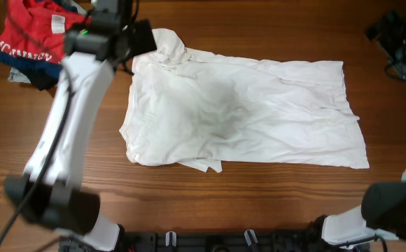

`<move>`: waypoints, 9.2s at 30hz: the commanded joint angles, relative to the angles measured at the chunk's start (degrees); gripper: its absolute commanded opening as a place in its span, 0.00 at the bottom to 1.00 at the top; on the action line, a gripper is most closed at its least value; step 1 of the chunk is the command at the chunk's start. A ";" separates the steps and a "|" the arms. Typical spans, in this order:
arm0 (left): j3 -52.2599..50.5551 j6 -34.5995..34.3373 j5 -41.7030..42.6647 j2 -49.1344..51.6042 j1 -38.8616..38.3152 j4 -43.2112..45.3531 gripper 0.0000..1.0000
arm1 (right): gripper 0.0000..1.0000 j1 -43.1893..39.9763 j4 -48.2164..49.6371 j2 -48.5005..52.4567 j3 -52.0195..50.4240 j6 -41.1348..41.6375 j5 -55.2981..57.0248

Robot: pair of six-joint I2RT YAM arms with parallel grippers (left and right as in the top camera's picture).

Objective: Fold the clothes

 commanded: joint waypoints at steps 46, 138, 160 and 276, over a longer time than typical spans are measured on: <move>-44.92 -22.36 8.31 4.87 -39.19 21.70 0.73 | 1.00 0.13 -13.03 -11.21 -7.10 -2.38 5.57; -42.82 -29.09 18.27 -15.02 -39.87 -8.92 0.04 | 0.04 -18.95 19.63 -10.45 -57.75 21.00 11.30; -41.92 -34.58 4.66 -21.11 -48.92 -6.40 0.82 | 0.04 -20.94 19.02 -14.08 -56.78 18.78 11.91; -60.46 -34.49 10.14 -23.58 -15.54 26.05 0.53 | 1.00 -2.45 41.48 -5.95 -52.57 19.67 7.63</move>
